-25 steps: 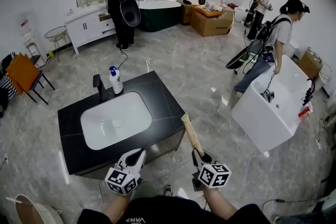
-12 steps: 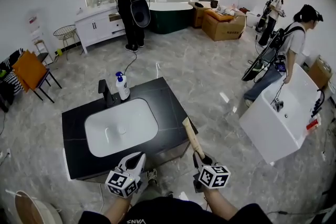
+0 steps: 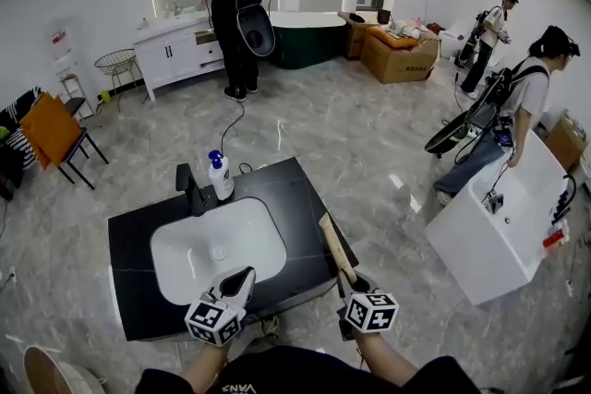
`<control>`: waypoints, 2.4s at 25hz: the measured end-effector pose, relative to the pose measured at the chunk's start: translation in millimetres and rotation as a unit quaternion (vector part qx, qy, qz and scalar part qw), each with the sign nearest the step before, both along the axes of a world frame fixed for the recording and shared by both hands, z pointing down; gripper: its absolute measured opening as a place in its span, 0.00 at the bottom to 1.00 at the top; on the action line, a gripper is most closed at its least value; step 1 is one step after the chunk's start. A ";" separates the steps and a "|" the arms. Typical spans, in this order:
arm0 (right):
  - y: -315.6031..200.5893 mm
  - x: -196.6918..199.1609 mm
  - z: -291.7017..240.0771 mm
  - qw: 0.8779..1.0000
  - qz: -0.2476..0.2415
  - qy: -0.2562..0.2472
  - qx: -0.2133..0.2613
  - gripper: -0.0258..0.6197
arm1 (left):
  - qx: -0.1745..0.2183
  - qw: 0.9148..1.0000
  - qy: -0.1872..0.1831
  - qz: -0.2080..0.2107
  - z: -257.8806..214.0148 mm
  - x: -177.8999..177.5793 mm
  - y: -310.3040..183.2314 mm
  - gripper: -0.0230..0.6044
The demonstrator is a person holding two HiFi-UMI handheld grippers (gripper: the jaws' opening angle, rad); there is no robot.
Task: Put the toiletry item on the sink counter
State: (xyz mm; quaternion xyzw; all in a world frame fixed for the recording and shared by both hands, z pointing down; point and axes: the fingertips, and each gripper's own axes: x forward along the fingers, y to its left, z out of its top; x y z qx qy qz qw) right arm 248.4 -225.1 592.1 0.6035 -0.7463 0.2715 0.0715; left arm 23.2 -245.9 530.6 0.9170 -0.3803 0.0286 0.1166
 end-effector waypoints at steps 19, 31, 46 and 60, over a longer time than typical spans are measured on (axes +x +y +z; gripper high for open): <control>-120.7 -66.0 41.7 0.997 -0.062 0.034 -0.042 0.10 | -0.011 1.000 -0.001 -0.028 16.5 -49.8 -84.6 0.05; -166.1 -83.6 66.8 0.992 -0.083 0.055 -0.073 0.10 | -0.031 0.999 -0.001 -0.044 28.0 -66.9 -111.1 0.05; -193.3 -94.5 100.5 0.985 -0.092 0.078 -0.122 0.11 | -0.043 0.998 -0.014 -0.037 47.3 -60.1 -125.3 0.05; -200.0 -94.8 111.8 0.983 -0.078 0.093 -0.138 0.17 | -0.052 0.998 -0.017 -0.036 60.1 -70.4 -116.6 0.05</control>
